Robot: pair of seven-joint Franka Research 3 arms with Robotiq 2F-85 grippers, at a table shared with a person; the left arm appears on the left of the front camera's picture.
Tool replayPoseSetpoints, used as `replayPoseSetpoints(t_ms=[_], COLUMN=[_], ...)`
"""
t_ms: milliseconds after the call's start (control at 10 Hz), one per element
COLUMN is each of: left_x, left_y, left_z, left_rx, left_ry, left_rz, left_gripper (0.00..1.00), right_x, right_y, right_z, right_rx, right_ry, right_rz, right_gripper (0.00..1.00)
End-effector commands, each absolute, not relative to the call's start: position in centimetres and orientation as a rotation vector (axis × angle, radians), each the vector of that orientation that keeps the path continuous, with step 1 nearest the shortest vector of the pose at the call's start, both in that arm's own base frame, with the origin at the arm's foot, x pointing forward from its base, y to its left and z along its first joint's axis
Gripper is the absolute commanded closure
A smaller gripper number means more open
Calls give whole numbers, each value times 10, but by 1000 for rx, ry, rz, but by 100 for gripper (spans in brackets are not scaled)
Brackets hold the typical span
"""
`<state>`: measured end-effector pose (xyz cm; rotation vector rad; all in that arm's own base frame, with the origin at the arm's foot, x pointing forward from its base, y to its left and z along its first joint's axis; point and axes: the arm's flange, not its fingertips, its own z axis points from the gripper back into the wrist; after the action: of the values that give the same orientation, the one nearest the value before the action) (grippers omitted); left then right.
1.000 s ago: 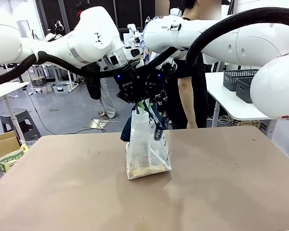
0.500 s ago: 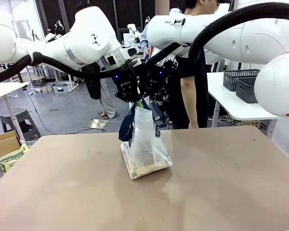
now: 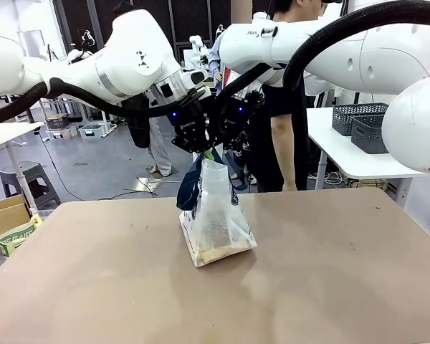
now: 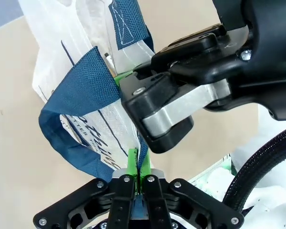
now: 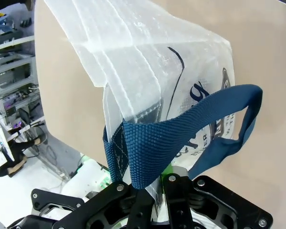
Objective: Transfer purchased items from the store into the shopping bag.
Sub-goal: Move the Reusable shopping bag to the right side of the table.
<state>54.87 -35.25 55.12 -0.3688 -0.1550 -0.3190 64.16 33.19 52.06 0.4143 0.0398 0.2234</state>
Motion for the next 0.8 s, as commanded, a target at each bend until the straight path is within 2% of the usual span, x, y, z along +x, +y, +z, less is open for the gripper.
replayPoseSetpoints(t_ms=[0, 200, 700], left_x=[548, 548, 548], left_y=[-350, -350, -350], left_z=[553, 553, 553], left_rx=[-369, -369, -369], left_ry=[-157, -157, -157], left_rz=[-315, -315, -315], left_gripper=[100, 100, 100], right_x=[641, 642, 626], right_y=[332, 332, 305], right_z=[523, 520, 523], right_rx=[414, 414, 462], right_ry=[42, 40, -3], right_rz=[210, 223, 229], right_gripper=[100, 96, 5])
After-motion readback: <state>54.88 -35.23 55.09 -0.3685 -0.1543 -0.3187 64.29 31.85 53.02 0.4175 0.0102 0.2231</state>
